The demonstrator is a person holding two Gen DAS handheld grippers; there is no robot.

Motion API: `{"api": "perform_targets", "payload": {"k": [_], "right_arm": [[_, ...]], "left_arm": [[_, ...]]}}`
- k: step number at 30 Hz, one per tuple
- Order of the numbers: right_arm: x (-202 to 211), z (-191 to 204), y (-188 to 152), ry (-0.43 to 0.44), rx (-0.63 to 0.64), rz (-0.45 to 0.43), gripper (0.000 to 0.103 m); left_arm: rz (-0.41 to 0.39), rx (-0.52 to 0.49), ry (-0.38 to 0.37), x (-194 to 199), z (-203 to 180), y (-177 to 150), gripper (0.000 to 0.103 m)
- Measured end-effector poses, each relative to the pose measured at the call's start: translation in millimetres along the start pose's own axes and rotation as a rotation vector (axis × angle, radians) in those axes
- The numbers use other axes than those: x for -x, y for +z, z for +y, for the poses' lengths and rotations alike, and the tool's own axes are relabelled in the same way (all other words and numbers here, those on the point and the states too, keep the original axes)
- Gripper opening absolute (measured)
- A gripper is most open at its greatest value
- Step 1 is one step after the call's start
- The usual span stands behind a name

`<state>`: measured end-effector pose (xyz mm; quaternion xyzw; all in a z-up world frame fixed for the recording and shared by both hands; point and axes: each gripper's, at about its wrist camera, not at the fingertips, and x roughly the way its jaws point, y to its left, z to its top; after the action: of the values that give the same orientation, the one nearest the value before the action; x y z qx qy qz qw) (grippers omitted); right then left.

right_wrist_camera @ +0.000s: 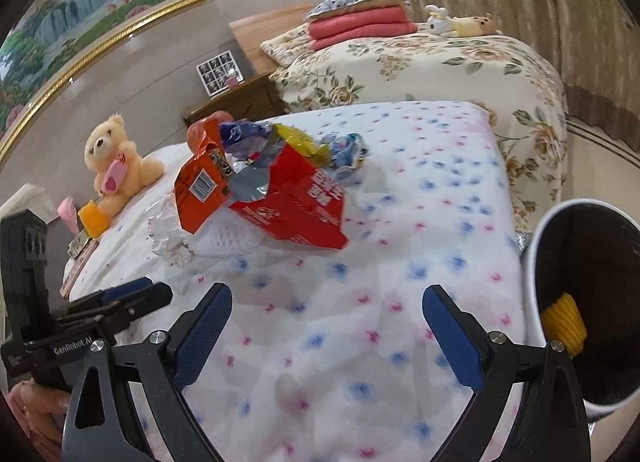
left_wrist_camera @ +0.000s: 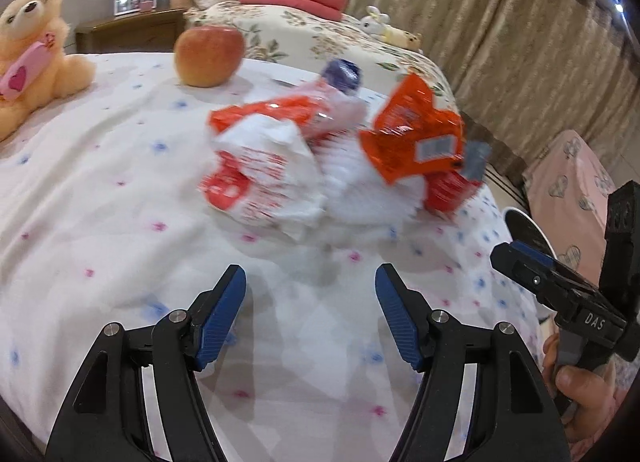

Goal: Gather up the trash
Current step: 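Grasp the red snack bag with the right tool while the left tool grasps the white printed bag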

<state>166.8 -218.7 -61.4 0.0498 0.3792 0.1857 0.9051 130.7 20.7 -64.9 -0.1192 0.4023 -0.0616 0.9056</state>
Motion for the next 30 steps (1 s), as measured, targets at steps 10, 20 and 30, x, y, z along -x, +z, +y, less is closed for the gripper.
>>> {"api": "perform_targets", "payload": {"k": [10, 20, 30], "right_arm": [[-27, 9, 21, 0.006, 0.034, 0.008, 0.097], [-39, 18, 35, 0.004, 0.072, -0.026, 0.093], [-27, 11, 26, 0.014, 0.028, -0.036, 0.035]], "left_arm": [[-0.031, 0.02, 0.027, -11, 15, 23, 0.07], [-0.025, 0.026, 0.041, -22, 16, 29, 0.06], [-0.039, 0.036, 0.029, -6, 21, 16, 0.031]]}}
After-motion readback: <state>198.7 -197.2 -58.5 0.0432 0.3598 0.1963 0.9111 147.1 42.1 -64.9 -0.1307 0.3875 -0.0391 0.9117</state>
